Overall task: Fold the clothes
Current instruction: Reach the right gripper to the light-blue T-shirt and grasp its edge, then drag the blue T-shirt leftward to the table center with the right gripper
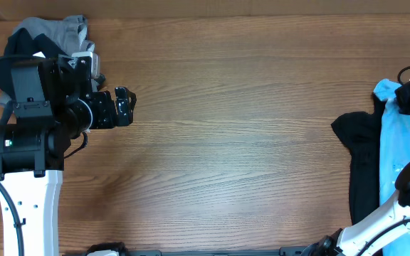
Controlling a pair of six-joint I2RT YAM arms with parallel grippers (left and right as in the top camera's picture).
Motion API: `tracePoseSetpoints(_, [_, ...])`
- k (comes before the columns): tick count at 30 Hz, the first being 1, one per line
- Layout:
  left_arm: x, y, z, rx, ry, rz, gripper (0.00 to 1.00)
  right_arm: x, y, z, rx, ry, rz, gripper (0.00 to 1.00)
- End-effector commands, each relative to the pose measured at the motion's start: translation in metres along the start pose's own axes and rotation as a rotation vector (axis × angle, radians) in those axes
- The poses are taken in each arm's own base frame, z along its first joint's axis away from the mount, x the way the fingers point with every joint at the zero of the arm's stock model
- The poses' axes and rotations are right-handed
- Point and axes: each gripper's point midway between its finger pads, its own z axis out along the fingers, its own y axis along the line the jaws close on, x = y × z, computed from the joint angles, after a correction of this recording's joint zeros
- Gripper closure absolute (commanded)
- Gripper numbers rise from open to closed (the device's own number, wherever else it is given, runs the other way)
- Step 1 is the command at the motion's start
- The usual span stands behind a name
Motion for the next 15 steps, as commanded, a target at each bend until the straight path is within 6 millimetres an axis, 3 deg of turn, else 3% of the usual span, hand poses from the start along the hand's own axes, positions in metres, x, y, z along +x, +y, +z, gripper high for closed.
tracePoseSetpoints(1, [-0.010,-0.002,-0.007,0.003,-0.033,0.021,0.00,-0.024,0.031,-0.050,-0.077,-0.112,-0.042,0.96])
tracePoseSetpoints(5, [-0.010,-0.002,-0.008,0.003,-0.033,0.021,0.00,-0.023,0.041,-0.067,-0.115,-0.121,-0.052,0.96])
tracePoseSetpoints(12, [-0.010,-0.002,-0.008,0.001,-0.034,0.022,0.00,0.008,0.122,-0.129,-0.457,-0.059,-0.236,0.96])
tracePoseSetpoints(15, [-0.010,-0.004,-0.008,0.014,-0.035,-0.004,0.00,0.040,0.160,-0.159,-0.537,-0.037,-0.324,0.96])
